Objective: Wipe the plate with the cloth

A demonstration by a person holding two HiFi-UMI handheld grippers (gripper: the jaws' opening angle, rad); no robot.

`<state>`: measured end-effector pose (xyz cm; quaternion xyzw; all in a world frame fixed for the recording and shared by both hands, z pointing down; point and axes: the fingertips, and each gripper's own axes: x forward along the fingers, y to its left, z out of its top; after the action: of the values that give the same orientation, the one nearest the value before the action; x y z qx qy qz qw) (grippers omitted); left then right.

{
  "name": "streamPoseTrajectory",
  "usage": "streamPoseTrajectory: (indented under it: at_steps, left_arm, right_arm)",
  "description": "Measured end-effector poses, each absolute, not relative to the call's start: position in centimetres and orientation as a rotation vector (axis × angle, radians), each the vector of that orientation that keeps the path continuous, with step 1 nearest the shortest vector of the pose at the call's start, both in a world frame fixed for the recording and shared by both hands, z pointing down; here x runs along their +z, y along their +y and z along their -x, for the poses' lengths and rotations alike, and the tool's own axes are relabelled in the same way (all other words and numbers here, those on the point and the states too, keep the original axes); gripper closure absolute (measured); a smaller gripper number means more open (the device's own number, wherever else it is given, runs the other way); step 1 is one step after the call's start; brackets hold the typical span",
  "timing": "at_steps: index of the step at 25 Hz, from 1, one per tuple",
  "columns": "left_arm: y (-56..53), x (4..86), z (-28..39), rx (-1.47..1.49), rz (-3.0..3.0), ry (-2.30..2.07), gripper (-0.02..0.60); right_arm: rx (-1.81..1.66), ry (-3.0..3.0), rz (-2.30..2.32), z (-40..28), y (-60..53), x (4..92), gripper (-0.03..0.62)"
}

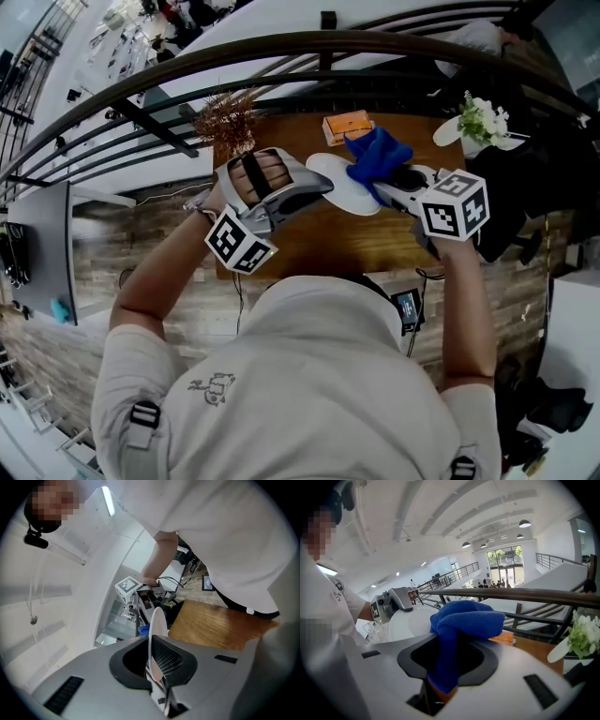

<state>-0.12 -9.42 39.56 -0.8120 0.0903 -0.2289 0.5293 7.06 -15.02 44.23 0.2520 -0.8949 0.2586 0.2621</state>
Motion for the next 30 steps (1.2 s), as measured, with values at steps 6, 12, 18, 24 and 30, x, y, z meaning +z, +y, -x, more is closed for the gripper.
streamPoseTrajectory:
  at_steps: [6, 12, 18, 24, 30]
  left_arm:
    - [-13.2, 39.9, 0.4, -0.591, 2.225, 0.36, 0.565]
    - [-17.3, 45.5, -0.9, -0.772, 2.566, 0.525, 0.563]
    - [-19.1, 49.4, -2.8, -0.685, 3.072, 0.747, 0.563]
    - [-19.4, 56.0, -4.4, -0.843, 3.236, 0.947, 0.563]
    - [-18.9, 62.3, -5.4, -0.854, 3.471, 1.143, 0.565]
  right_arm:
    - [0.434, -2.372, -0.989, -11.7, -17.4, 45.3, 0.477]
    - [0.411, -2.493, -1.191, -14.0, -18.0, 45.7, 0.477]
    - [0.432, -2.49, -1.16, -14.5, -17.6, 48.8, 0.476]
    - [0.54, -2.449, -1.177, -15.8, -17.5, 53.6, 0.477]
    - [0.635, -2.43, -1.098, -15.5, -16.0, 59.3, 0.476]
